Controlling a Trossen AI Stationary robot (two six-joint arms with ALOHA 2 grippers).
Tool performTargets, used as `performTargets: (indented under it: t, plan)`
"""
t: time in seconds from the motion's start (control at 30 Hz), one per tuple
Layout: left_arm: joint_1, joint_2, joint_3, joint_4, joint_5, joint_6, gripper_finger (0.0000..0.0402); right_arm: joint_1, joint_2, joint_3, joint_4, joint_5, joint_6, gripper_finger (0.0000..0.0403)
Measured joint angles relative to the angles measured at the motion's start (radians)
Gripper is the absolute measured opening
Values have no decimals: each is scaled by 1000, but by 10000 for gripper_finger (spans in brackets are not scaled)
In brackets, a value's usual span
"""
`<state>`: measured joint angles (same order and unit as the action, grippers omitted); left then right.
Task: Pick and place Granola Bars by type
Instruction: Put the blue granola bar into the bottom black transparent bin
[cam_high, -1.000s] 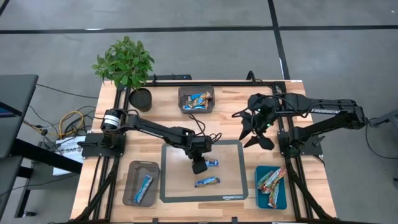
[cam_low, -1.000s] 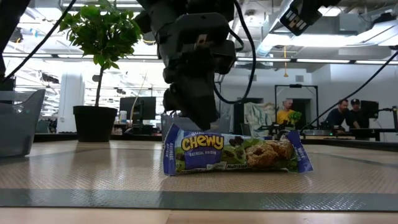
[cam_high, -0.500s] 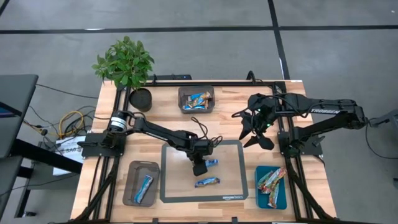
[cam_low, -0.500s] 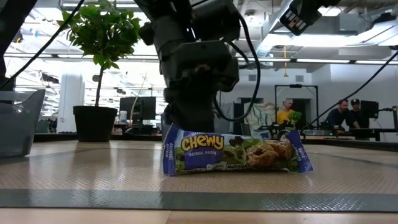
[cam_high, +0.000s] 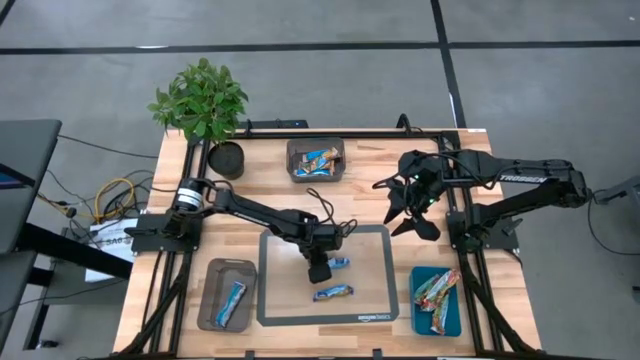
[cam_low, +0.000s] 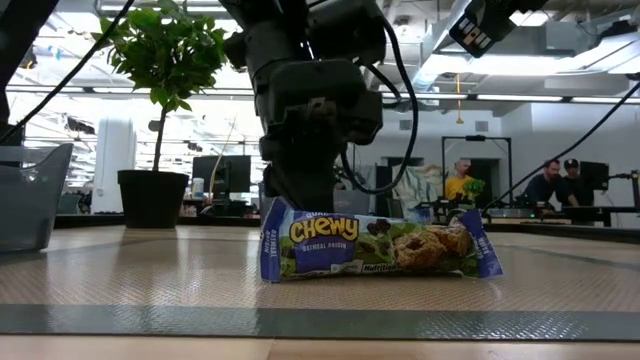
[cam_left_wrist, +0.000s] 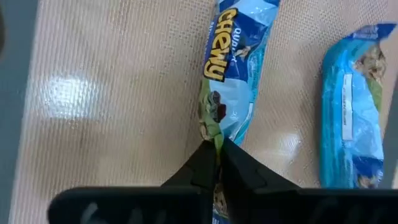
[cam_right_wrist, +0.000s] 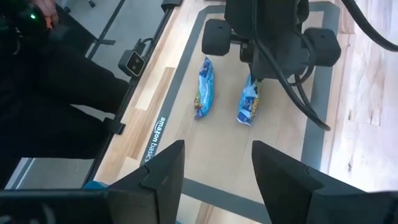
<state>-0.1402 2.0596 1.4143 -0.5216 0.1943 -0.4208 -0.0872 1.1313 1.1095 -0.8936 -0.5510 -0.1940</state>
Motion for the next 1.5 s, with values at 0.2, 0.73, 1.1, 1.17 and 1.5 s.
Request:
performTargets:
  t: [0.2, 0.73, 1.1, 1.17, 1.5]
  plan:
    - [8, -14, 108, -156, -5, 22, 2, 0, 0, 0, 0, 2, -3, 177]
    - [-18, -149, 500, -937, -63, 2, 0, 14, 0, 0, 117, 146, -50, 177]
    - [-250, -557, 238, -1040, -80, -656, 0, 14, 0, 0, 210, 161, -52, 177]
    - [-309, -591, 148, -1026, -32, -760, 0, 14, 0, 0, 224, 161, -51, 177]
    - [-496, -655, -186, -625, -53, -1257, 0, 13, 0, 0, 250, 182, -51, 177]
